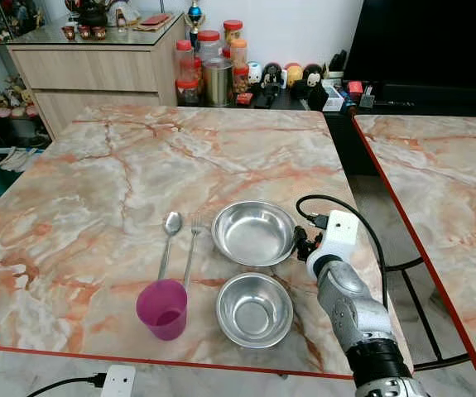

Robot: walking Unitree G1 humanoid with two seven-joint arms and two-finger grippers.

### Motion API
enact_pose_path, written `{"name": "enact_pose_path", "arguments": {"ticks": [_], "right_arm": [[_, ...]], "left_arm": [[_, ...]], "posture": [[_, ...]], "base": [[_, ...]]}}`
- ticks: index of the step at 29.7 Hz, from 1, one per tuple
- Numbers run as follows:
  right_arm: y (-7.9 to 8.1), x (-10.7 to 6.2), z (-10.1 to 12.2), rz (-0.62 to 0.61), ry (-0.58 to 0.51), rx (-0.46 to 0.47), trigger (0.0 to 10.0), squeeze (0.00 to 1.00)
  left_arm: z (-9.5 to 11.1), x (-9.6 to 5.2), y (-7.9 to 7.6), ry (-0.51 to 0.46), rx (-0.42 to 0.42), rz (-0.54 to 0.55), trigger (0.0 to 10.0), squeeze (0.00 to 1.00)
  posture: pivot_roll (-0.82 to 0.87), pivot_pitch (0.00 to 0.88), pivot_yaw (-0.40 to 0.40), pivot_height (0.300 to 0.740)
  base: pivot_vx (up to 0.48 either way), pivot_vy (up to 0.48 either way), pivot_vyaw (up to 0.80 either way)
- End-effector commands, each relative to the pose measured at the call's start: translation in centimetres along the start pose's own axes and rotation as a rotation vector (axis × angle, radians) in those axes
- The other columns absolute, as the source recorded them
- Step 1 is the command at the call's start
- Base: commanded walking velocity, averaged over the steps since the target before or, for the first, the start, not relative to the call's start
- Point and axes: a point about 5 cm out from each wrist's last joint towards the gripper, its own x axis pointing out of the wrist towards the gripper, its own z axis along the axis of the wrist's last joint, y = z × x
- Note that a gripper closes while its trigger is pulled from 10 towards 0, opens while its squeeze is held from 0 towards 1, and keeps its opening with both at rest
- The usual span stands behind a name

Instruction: Setting the table

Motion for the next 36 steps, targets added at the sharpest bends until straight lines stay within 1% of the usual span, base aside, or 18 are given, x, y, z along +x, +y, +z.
{"name": "enact_pose_path", "arguments": {"ticks": [1,7,13,20,21,22,26,27,28,36], "right_arm": [[0.62,0.21,0.10,0.026,0.015,0.005,10.0,0.00],[0.96,0.41,0.07,0.042,0.024,0.021,10.0,0.00],[0.80,0.46,0.23,0.022,0.017,0.021,10.0,0.00],[0.62,0.52,0.45,0.008,0.006,0.048,10.0,0.00],[0.64,0.52,0.48,0.009,0.005,0.049,10.0,0.68],[0.67,0.53,0.50,0.010,0.004,0.050,10.0,1.00],[0.78,0.61,0.24,0.006,0.021,0.063,10.0,1.00],[0.80,0.63,0.20,0.008,0.024,0.066,10.0,0.84],[0.81,0.65,0.19,0.009,0.026,0.068,10.0,0.00],[1.10,0.86,0.15,0.019,0.044,0.099,10.0,0.00]], "left_arm": [[-0.21,-0.02,-0.08,0.014,0.013,-0.003,10.0,0.00],[-0.13,-0.01,-0.04,0.012,0.020,-0.005,10.0,0.00],[0.07,0.05,-0.09,0.008,0.025,-0.009,10.0,0.00],[-0.04,0.03,-0.12,0.013,0.038,-0.013,10.0,0.00],[-0.03,0.03,-0.11,0.013,0.037,-0.013,10.0,0.00],[-0.02,0.03,-0.09,0.012,0.037,-0.012,10.0,0.00],[-0.03,0.03,-0.04,0.012,0.029,-0.007,10.0,0.00],[-0.04,0.03,-0.03,0.012,0.028,-0.006,10.0,0.00],[-0.04,0.03,-0.04,0.012,0.027,-0.006,10.0,0.00],[-0.21,-0.02,0.02,0.017,0.021,-0.001,10.0,0.00]], "posture": [[-0.04,0.000,-0.037,0.740],[-0.04,0.000,-0.037,0.740],[-0.04,0.000,-0.037,0.740],[-0.04,0.000,-0.034,0.740],[-0.04,0.000,-0.036,0.740],[-0.04,0.000,-0.038,0.740],[-0.04,0.000,-0.041,0.740],[-0.04,0.000,-0.041,0.740],[-0.03,0.000,-0.044,0.740],[-0.03,0.000,-0.050,0.740]], "base": [[0.000,0.000,0.00],[0.000,0.000,0.00],[0.000,0.000,0.00],[0.000,0.000,0.00],[0.000,0.000,0.00],[0.000,0.000,0.00],[0.000,0.000,0.00],[0.000,0.000,0.00],[0.000,0.000,0.00],[0.000,0.000,0.00]]}}
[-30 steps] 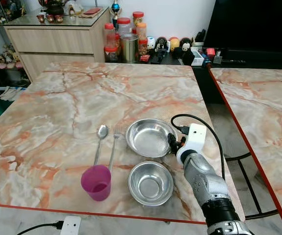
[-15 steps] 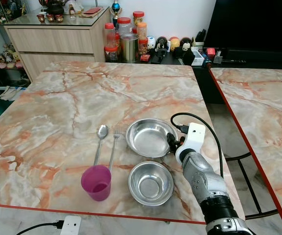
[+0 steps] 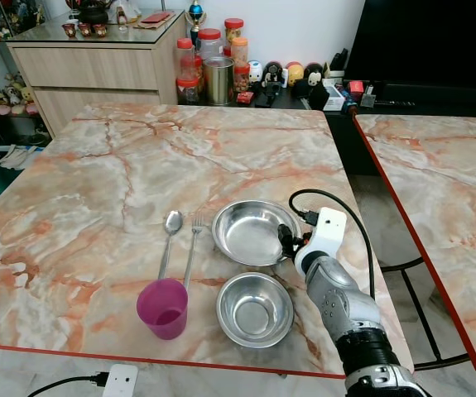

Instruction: Setting the table

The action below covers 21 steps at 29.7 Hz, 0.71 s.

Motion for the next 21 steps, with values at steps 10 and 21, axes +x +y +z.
{"name": "enact_pose_path", "arguments": {"ticks": [10,21], "right_arm": [[0.86,0.66,0.29,0.021,0.038,0.055,10.0,0.00],[0.71,0.90,0.23,0.014,0.049,0.070,10.0,0.00]], "left_arm": [[-0.07,0.01,0.15,0.011,-0.005,0.012,10.0,0.00],[-0.10,0.01,-0.04,0.013,-0.009,0.010,10.0,0.00]], "posture": [[-0.03,0.000,-0.056,0.740],[-0.03,0.000,-0.054,0.740]], "base": [[0.000,0.000,0.00],[0.000,0.000,0.00]]}}
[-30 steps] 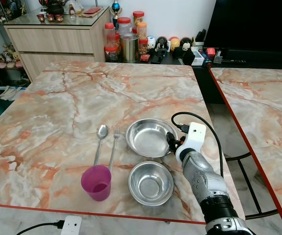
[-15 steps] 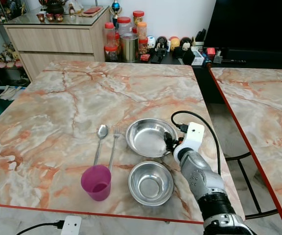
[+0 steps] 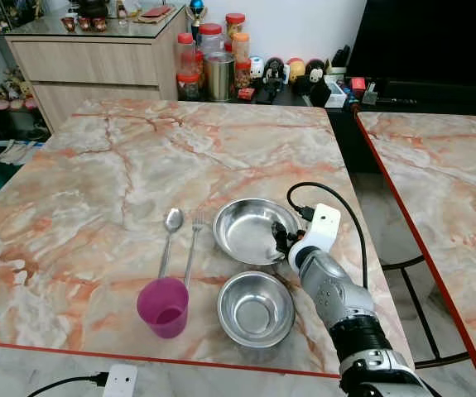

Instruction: Setting the table

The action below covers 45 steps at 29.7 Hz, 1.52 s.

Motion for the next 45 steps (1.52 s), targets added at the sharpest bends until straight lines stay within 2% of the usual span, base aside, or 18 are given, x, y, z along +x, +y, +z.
{"name": "enact_pose_path", "arguments": {"ticks": [1,13,14,15,16,45], "right_arm": [[0.11,0.13,0.35,0.001,-0.003,0.010,10.0,0.00],[-0.01,0.29,0.19,-0.008,0.011,0.027,9.9,0.00],[0.01,0.30,0.19,-0.006,0.010,0.029,3.8,0.00],[0.03,0.32,0.19,-0.005,0.010,0.031,3.8,0.00],[0.03,0.33,0.19,-0.005,0.010,0.032,0.2,0.00],[0.14,0.52,0.52,-0.003,-0.004,0.038,0.0,0.00]], "left_arm": [[-0.10,0.02,-0.05,0.013,-0.004,0.006,10.0,0.00],[-0.13,0.02,-0.28,0.014,-0.006,0.001,10.0,0.00],[-0.14,0.02,-0.29,0.015,-0.006,0.001,10.0,0.00],[-0.16,0.01,-0.30,0.015,-0.006,0.001,10.0,0.00],[-0.16,0.01,-0.30,0.015,-0.006,0.001,10.0,0.00],[-0.22,0.03,-0.63,0.023,-0.006,-0.019,10.0,0.00]], "posture": [[-0.03,0.000,-0.055,0.740],[-0.03,0.000,-0.060,0.740],[-0.03,0.000,-0.060,0.740],[-0.03,0.000,-0.060,0.740],[-0.03,0.000,-0.060,0.740],[-0.03,0.000,-0.058,0.740]], "base": [[0.000,0.000,0.00],[0.000,0.000,0.00],[0.000,0.000,0.00],[0.000,0.000,0.00],[0.000,0.000,0.00],[0.000,0.000,0.00]]}}
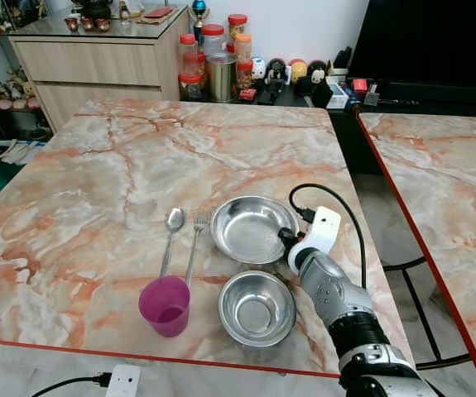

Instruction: Setting the table

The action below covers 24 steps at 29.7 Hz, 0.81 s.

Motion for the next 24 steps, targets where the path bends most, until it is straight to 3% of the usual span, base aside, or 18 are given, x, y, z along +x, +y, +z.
{"name": "enact_pose_path", "arguments": {"ticks": [1,9,15,18,19,20,21,22,24], "right_arm": [[0.1,0.1,0.2,-0.007,0.000,0.000,0.0,0.00],[-0.1,0.1,0.3,-0.016,-0.013,0.006,0.0,0.00],[-0.9,-0.3,3.1,-0.089,-0.220,0.076,0.0,0.00],[-1.0,-0.3,3.1,-0.090,-0.224,0.076,0.0,0.00],[-0.8,-0.4,3.9,-0.078,-0.267,0.080,1.3,0.00],[-0.7,-0.5,4.5,-0.067,-0.303,0.081,7.5,0.00],[-0.7,-0.5,4.5,-0.067,-0.303,0.081,7.5,0.00],[-0.5,-0.6,5.1,-0.045,-0.339,0.090,10.0,0.00],[0.4,-0.9,5.9,0.019,-0.401,0.132,10.0,0.00]], "left_arm": [[-0.1,0.0,-0.2,0.016,0.000,-0.009,10.0,0.00],[-0.2,0.0,-0.2,0.017,0.000,-0.011,10.0,0.00],[-0.1,0.0,-0.2,0.011,0.002,-0.006,10.0,0.00],[-0.1,0.0,-0.2,0.011,0.002,-0.006,10.0,0.00],[-0.1,0.0,-0.1,0.010,0.004,-0.005,10.0,0.00],[-0.1,0.0,-0.1,0.009,0.008,-0.004,10.0,0.00],[-0.1,0.0,-0.1,0.009,0.008,-0.004,10.0,0.00],[-0.1,0.0,-0.1,0.007,0.010,-0.003,10.0,0.00],[-0.1,0.0,-0.1,0.005,0.010,-0.001,10.0,0.00]], "posture": [[-0.03,0.000,-0.058,0.740],[-0.03,0.000,-0.057,0.740],[-0.03,0.000,-0.057,0.740],[-0.03,0.000,-0.057,0.740],[-0.03,0.000,-0.050,0.740],[-0.03,0.000,-0.050,0.740],[-0.03,0.000,-0.050,0.740],[-0.03,0.000,-0.051,0.740],[-0.02,0.000,-0.048,0.740]], "base": [[0.000,0.000,0.00],[0.000,0.000,0.00],[0.000,0.000,0.00],[0.000,0.000,0.00],[0.000,0.000,0.00],[0.000,0.000,0.00],[0.000,0.000,0.00],[0.000,0.000,0.00],[0.000,0.000,0.00]]}}
